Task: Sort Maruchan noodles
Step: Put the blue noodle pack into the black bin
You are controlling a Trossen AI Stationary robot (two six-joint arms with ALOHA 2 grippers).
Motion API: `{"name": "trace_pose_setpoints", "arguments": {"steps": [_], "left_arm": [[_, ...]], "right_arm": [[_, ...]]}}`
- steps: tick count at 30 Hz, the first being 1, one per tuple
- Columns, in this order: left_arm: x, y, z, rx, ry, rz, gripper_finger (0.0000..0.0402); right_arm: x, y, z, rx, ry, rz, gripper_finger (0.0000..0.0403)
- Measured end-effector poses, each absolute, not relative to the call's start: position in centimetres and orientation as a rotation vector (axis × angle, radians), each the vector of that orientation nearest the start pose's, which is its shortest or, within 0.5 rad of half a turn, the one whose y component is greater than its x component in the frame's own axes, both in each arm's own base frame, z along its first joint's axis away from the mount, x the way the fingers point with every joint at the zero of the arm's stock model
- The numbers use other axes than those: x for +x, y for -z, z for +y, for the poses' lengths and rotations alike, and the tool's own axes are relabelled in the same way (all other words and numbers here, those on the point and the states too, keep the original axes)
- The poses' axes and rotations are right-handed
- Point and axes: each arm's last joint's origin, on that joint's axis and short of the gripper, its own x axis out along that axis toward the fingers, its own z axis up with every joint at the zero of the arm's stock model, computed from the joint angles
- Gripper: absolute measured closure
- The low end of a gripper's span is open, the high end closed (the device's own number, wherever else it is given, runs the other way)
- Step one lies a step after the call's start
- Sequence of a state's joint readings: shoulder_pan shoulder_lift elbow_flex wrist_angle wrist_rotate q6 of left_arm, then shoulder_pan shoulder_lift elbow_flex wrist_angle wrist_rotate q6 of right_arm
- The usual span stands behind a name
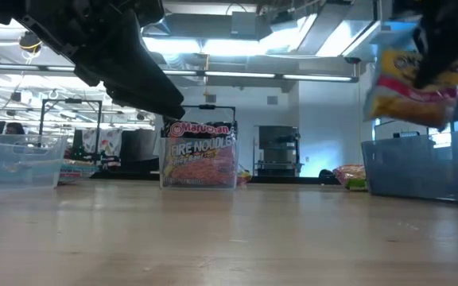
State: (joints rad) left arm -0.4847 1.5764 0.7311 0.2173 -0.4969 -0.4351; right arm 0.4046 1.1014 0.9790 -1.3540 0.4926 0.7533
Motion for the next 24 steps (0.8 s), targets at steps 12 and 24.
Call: {"name": "trace_pose_setpoints", "arguments": {"steps": [12,24], "left_arm": [[27.6,-16.9,-13.0,-0.127,-0.131,0.537,0.0206],[27.6,-16.9,-12.9,-0.101,-0.14,0.534,0.0206]], "right_arm": [[15.6,-22.9,3.6,-0.016,0.52,1.302,0.0302],[17.2,-21.8,0.0,0.236,0.512,1.333,0.0302]]}}
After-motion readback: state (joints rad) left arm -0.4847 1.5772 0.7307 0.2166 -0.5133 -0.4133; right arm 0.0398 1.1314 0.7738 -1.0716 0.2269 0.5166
